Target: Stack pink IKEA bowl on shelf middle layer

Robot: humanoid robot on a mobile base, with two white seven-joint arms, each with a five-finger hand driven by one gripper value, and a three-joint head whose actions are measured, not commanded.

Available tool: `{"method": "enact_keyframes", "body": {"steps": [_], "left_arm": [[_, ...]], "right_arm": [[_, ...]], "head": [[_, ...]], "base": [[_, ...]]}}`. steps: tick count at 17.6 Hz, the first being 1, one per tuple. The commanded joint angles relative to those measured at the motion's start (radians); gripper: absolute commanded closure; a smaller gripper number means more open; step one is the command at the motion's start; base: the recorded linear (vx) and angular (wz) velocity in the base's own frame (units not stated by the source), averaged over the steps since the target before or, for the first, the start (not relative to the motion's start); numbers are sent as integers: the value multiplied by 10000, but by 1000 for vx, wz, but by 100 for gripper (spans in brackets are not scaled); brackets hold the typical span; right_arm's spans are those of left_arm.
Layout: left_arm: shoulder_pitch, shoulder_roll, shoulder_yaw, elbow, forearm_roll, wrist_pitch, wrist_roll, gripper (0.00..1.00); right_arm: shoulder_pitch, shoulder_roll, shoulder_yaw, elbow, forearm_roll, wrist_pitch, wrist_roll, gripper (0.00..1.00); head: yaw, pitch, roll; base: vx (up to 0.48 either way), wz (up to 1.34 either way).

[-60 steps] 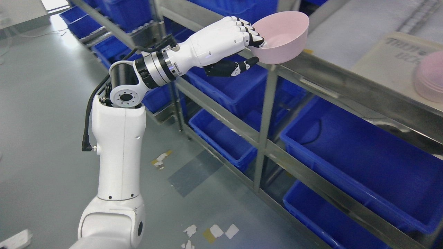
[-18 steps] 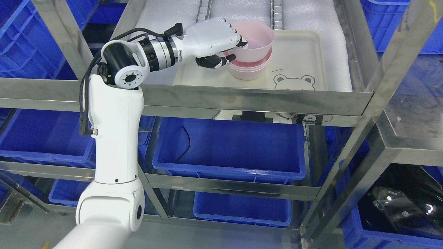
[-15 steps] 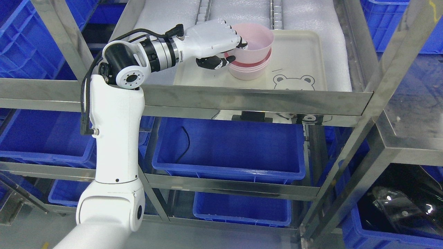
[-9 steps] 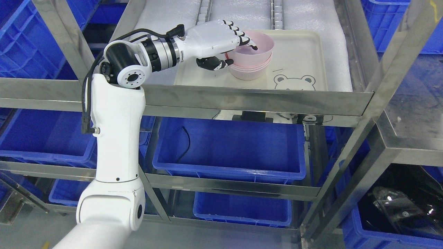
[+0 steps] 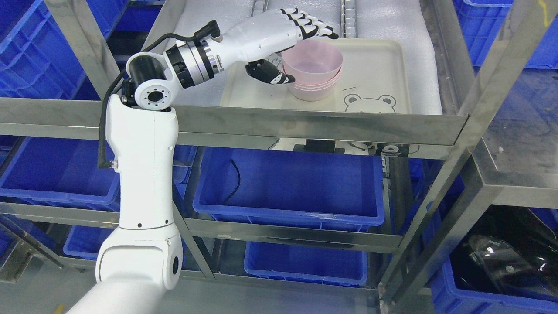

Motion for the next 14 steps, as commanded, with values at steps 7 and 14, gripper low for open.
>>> {"method": "enact_keyframes", "body": {"steps": [7, 14], "left_arm": [[3171, 169, -4955, -445, 3793, 6, 1478, 12], [7543, 169, -4671, 106, 3839, 6, 1462, 6]], "right_arm": [[230, -175, 0, -175, 0, -3, 2, 0], [230, -175, 0, -175, 0, -3, 2, 0]], "head": [[0, 0, 0], [0, 0, 0]], "base": [[-52, 27], [-50, -37]]}}
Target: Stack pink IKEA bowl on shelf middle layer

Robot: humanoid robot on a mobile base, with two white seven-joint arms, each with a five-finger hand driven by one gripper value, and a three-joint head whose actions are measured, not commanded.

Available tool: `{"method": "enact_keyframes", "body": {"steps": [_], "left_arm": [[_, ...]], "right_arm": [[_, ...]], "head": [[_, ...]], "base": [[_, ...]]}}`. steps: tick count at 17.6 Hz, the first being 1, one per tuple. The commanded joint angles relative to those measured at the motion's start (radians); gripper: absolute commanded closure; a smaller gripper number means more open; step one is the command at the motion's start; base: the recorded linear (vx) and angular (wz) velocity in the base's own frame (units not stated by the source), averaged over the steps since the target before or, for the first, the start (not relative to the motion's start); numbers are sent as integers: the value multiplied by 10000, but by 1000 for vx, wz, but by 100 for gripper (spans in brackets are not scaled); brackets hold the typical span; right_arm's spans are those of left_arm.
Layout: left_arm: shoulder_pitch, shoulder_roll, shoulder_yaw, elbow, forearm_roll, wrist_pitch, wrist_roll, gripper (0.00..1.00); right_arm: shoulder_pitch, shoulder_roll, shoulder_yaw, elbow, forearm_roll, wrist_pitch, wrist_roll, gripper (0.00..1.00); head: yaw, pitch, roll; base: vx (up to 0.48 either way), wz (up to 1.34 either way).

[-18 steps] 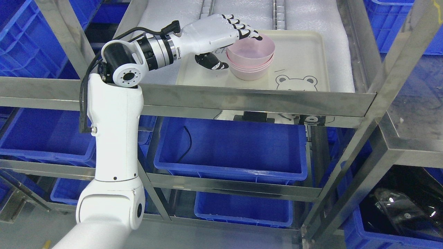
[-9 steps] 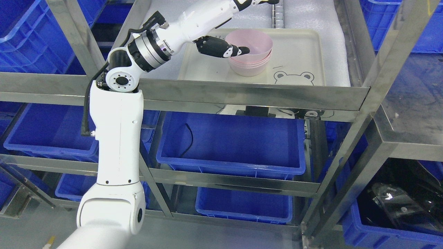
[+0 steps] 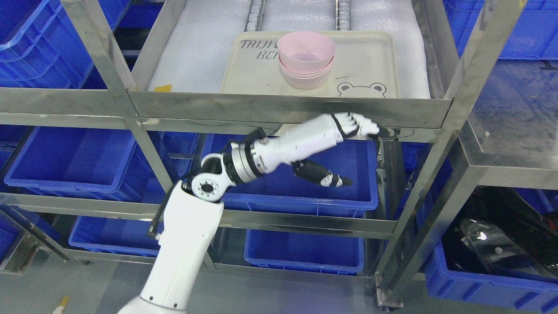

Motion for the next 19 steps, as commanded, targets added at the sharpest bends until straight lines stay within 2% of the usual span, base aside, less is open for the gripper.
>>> {"method": "enact_keyframes", "body": {"steps": [1, 3, 5, 8, 11, 13, 14, 19], "left_arm": [[3739, 174, -1101, 524, 618, 7, 307, 5], [4616, 174, -366, 847, 1874, 7, 1255, 5], [5017, 174, 371, 1260, 2490, 7, 2084, 5], [5187, 174, 1551, 1905, 3059, 7, 3601, 5], [5142, 174, 2489, 1907, 3168, 7, 5274, 5], [5096, 174, 2644, 1724, 3168, 601, 6119, 5], [5126, 174, 2675, 1268, 3168, 1243, 6502, 5], [5142, 174, 2706, -406, 3183, 3330, 6567, 5]], "right_arm": [[228, -175, 0, -175, 0, -56, 3, 0], [228, -175, 0, -175, 0, -56, 3, 0], [228, -175, 0, -175, 0, -56, 3, 0], [228, -175, 0, -175, 0, -56, 3, 0], [228, -175, 0, -175, 0, -56, 3, 0], [228, -175, 0, -175, 0, -56, 3, 0], [228, -175, 0, -175, 0, -56, 3, 0], [228, -175, 0, -175, 0, -56, 3, 0]], "head": [[0, 0, 0], [0, 0, 0], [0, 0, 0], [0, 0, 0], [0, 0, 0], [0, 0, 0], [0, 0, 0], [0, 0, 0]], "base": [[-44, -92], [-41, -84], [-31, -65], [-18, -69], [-18, -24], [-21, -23], [-8, -22], [-2, -4]]}}
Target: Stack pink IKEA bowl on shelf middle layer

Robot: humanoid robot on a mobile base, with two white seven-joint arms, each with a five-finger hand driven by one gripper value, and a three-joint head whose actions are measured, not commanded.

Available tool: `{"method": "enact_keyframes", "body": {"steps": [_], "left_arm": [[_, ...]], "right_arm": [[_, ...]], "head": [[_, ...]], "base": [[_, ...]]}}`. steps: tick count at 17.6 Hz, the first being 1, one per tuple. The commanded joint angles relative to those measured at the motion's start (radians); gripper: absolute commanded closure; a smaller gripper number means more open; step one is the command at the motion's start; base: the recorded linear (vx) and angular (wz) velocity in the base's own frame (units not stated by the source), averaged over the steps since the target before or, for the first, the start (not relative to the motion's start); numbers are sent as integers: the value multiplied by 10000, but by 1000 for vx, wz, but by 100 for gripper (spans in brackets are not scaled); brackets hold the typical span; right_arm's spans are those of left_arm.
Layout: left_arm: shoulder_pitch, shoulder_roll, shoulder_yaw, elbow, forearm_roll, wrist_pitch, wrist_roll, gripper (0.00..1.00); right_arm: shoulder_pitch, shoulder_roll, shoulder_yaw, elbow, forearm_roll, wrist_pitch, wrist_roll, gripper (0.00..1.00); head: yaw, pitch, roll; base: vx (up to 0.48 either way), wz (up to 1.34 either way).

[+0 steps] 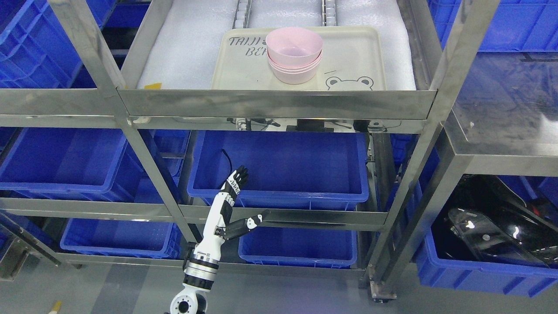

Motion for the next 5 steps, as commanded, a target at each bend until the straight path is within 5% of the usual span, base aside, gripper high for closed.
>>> {"method": "enact_keyframes", "body": {"steps": [1, 5], "left_arm": [[74, 175, 927, -1492, 166, 1460, 156, 5], [-65, 175, 804, -1679, 166, 1847, 141, 3]], "right_arm": [[230, -175, 0, -175, 0, -5, 2, 0], [230, -175, 0, -175, 0, -5, 2, 0]], "head": [[0, 0, 0], [0, 0, 0]], "base": [[0, 0], [0, 0]]}}
